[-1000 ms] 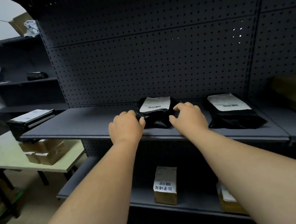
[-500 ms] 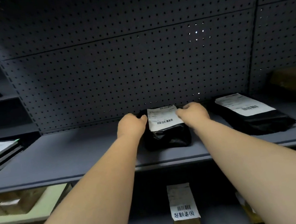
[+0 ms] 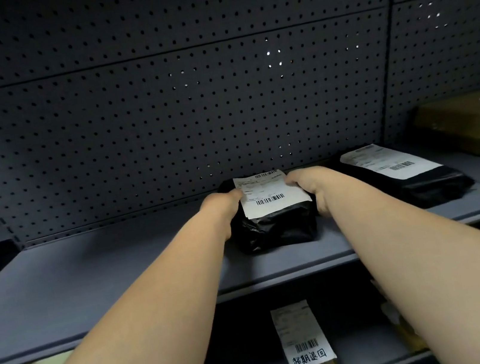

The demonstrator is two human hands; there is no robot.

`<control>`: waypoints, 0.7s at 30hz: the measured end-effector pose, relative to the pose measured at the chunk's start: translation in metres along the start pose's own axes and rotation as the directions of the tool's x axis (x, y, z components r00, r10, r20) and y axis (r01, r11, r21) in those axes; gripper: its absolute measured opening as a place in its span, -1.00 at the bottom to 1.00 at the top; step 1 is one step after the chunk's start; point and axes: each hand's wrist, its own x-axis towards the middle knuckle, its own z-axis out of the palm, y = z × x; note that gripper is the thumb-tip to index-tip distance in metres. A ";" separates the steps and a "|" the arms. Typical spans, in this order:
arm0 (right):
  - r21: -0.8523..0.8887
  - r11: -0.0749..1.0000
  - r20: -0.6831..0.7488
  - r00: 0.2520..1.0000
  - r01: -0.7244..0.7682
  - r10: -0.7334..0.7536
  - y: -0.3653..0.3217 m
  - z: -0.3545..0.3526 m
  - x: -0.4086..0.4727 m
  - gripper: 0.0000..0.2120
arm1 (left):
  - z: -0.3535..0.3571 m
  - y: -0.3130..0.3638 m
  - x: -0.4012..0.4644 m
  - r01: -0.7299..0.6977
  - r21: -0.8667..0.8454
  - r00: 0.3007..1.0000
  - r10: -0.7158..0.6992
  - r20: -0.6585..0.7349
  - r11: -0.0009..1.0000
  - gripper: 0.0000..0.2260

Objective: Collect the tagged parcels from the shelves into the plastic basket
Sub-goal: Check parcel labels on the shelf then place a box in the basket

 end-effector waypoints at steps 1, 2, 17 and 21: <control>0.022 1.000 0.005 1.000 0.007 -0.008 0.001 0.000 -0.001 -0.87 | 0.001 0.000 0.000 0.001 -0.001 1.000 -0.001 0.001 1.000 -0.74; 0.037 0.999 0.011 1.000 0.010 -0.011 0.002 0.000 -0.002 -0.87 | 0.001 0.000 0.000 0.003 -0.001 1.000 -0.003 -0.007 1.000 -0.77; 0.246 0.936 0.036 0.963 0.252 -0.268 0.015 -0.008 -0.037 -0.92 | -0.001 -0.008 -0.041 -0.293 -0.177 0.946 0.258 -0.196 0.940 -0.80; 0.294 0.892 0.056 0.925 0.344 -0.376 0.024 -0.013 -0.052 -0.87 | -0.001 -0.016 -0.058 -0.372 -0.181 0.916 0.328 -0.232 0.910 -0.68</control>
